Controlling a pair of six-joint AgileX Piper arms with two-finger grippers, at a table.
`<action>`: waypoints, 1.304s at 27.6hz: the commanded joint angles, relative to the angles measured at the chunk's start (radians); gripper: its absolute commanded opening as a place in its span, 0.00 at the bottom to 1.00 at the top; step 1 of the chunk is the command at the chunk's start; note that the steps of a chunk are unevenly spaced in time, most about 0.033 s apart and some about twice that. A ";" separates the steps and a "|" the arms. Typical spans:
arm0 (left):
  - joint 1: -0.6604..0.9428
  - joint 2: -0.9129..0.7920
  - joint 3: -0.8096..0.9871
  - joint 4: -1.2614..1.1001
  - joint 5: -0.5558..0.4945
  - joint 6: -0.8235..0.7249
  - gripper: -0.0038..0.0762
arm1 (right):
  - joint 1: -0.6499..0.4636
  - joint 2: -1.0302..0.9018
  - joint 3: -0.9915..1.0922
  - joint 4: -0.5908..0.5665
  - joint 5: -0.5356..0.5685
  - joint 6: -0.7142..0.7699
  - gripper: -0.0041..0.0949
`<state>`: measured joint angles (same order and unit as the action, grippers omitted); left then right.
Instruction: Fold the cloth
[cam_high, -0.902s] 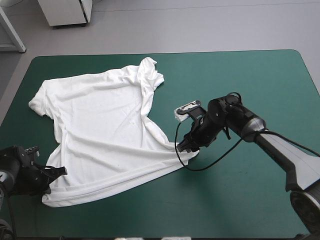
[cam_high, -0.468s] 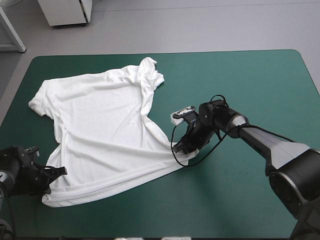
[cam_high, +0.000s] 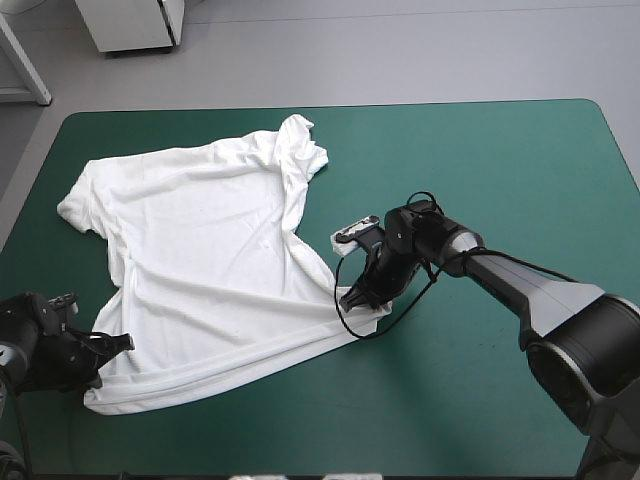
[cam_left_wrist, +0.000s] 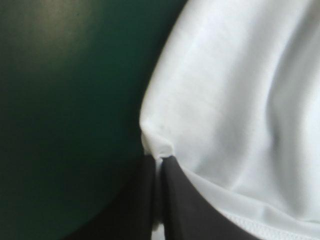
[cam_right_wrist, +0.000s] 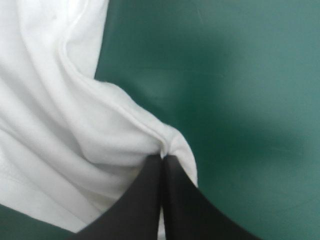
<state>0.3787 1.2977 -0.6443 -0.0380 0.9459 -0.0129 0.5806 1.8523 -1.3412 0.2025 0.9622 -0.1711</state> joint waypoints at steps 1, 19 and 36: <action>-0.001 -0.040 -0.030 -0.066 -0.115 0.026 0.04 | 0.012 -0.046 -0.002 -0.031 0.056 0.030 0.02; -0.121 -0.241 -0.647 -0.279 0.168 0.207 0.04 | -0.007 -0.498 -0.295 -0.304 0.199 0.116 0.02; -0.141 -0.160 -1.590 -0.524 0.109 0.242 0.04 | -0.007 -0.533 -1.140 -0.416 0.166 0.009 0.02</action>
<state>0.2445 1.1058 -2.1207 -0.4735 1.1599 0.2285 0.5787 1.3423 -2.3931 -0.1902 1.2406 -0.1379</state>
